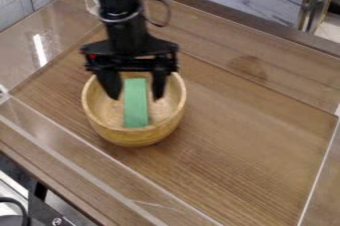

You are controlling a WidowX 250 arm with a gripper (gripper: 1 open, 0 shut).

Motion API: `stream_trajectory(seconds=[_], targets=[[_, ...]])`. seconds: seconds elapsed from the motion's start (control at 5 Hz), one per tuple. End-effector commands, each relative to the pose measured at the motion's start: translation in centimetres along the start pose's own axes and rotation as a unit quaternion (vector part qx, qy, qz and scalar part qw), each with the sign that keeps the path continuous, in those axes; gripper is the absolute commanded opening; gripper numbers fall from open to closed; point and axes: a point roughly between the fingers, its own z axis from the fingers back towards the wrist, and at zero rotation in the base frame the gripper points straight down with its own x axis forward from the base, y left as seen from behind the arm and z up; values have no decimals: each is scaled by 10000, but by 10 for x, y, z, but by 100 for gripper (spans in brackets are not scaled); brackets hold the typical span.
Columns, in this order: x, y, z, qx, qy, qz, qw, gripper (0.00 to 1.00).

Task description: Remove the green stick from the brown bowl and put it on the table

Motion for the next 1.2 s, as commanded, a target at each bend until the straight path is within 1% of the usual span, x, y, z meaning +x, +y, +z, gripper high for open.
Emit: stream_trajectory(seconds=[0.0, 0.2, 0.4, 0.6, 1.0], targets=[[11, 11, -10, 7, -169, 132, 9998, 100], [17, 18, -24, 47, -185, 199, 9996, 100], [23, 23, -30, 107, -231, 496, 9984, 100], [29, 25, -33, 137, -271, 737, 9968, 100], [21, 18, -42, 119, -272, 628, 9976, 100]])
